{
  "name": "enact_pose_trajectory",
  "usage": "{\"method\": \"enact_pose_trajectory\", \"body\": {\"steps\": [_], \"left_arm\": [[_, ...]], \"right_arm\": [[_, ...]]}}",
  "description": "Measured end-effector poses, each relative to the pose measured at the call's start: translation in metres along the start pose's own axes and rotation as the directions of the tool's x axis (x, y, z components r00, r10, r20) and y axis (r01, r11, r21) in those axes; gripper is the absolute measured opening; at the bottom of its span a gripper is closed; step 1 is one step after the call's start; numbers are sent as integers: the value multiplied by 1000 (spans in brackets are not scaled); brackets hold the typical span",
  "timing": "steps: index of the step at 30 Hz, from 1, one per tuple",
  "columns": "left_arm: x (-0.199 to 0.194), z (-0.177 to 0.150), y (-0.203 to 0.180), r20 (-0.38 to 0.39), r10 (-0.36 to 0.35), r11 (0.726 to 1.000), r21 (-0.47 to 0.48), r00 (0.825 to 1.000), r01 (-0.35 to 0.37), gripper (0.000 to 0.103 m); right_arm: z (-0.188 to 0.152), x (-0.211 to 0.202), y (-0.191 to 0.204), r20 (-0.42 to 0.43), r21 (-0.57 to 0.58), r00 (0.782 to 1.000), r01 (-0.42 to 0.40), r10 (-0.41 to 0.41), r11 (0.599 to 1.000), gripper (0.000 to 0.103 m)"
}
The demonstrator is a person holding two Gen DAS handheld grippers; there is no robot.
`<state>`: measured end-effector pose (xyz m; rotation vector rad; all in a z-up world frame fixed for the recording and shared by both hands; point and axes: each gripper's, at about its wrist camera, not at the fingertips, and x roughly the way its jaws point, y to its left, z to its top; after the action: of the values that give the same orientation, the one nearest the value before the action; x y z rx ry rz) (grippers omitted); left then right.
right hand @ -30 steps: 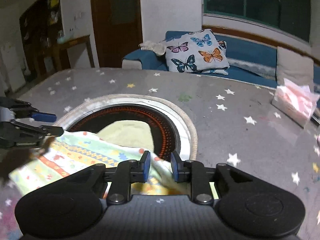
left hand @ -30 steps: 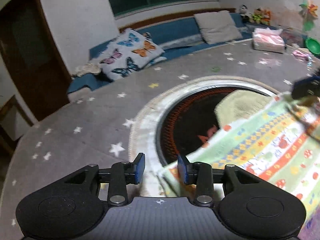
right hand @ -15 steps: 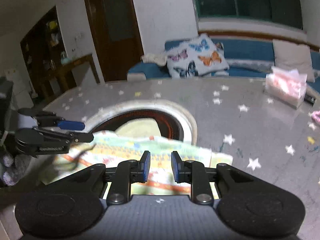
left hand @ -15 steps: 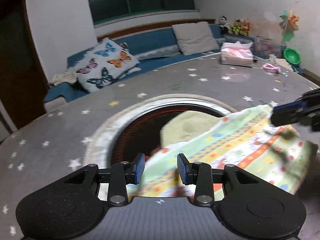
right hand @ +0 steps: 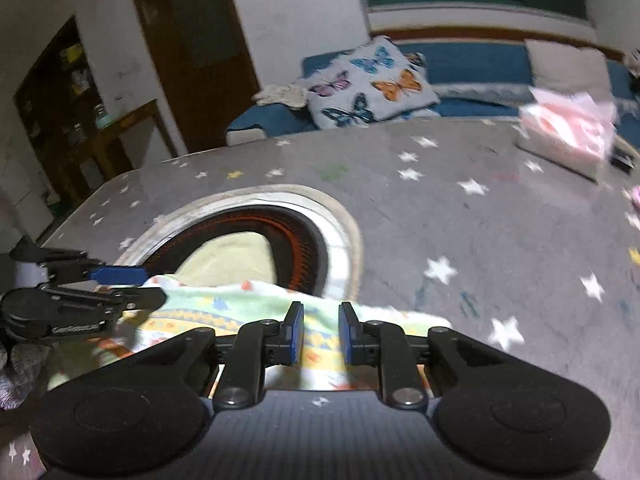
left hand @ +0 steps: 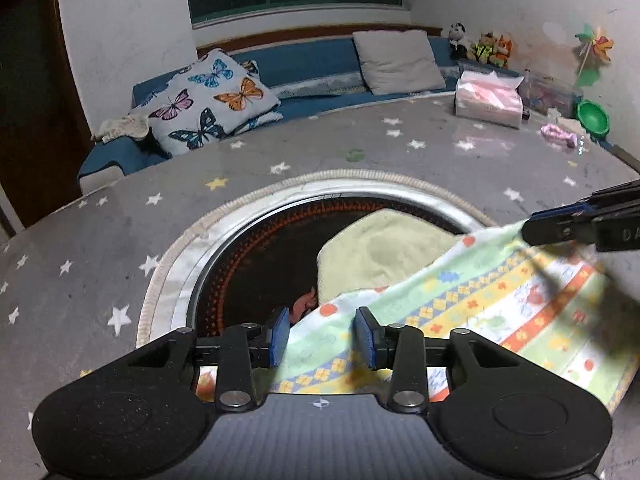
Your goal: Fold clothes
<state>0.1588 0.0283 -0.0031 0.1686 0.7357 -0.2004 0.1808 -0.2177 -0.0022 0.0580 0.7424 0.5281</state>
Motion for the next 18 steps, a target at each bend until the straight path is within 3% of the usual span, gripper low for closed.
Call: {"method": "enact_pose_trajectory", "body": {"steps": [4,11,18], "left_arm": [[3,4,-6,7,-14,1000,0,1000,14,39],[16,5,-5,-20,-10,1000,-18,1000,9,41],[-10,-1,-10,21,-10,1000,10,1000,10,39]], "right_arm": [[9,14,17,-3,-32,998,-61,61,998,18],[9,34,26,-44,-48,998,-41,39,998,17],[6,30,41,-64,-103,996,-60,54,993,19]]}}
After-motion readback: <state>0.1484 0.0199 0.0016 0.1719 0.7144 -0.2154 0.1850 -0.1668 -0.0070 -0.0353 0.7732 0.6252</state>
